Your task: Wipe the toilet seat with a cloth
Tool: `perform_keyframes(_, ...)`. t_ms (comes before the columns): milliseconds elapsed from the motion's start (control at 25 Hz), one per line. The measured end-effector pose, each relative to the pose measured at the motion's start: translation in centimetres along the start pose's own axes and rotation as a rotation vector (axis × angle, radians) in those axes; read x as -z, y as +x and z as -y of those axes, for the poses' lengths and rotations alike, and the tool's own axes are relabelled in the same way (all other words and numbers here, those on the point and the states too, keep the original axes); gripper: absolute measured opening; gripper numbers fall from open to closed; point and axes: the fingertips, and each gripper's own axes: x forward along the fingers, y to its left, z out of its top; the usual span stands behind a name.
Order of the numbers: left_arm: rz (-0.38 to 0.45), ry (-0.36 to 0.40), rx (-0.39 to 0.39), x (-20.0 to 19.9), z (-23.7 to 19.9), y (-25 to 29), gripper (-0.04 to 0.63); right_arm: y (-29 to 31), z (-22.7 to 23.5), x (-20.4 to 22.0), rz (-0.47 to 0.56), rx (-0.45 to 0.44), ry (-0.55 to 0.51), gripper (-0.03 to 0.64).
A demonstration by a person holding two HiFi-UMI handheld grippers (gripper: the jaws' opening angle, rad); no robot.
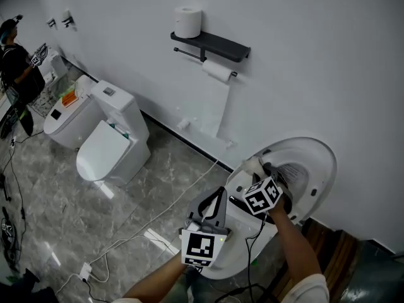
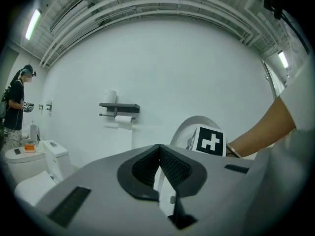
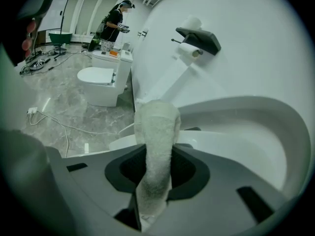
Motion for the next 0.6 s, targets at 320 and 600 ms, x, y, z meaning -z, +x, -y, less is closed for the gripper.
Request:
perform_keyframes(320,0.017,0.018,0.002,-0.8,0.5,0.1,0.011,-1.0,1.5,0.3,0.002,0.008,0.049,0.109)
perform_keyframes(600,0.011,0.015,0.015,-1.2,1.6,0.2,0.011,-1.6,2.3,0.4,0.015,-0.022,0.142,0.110)
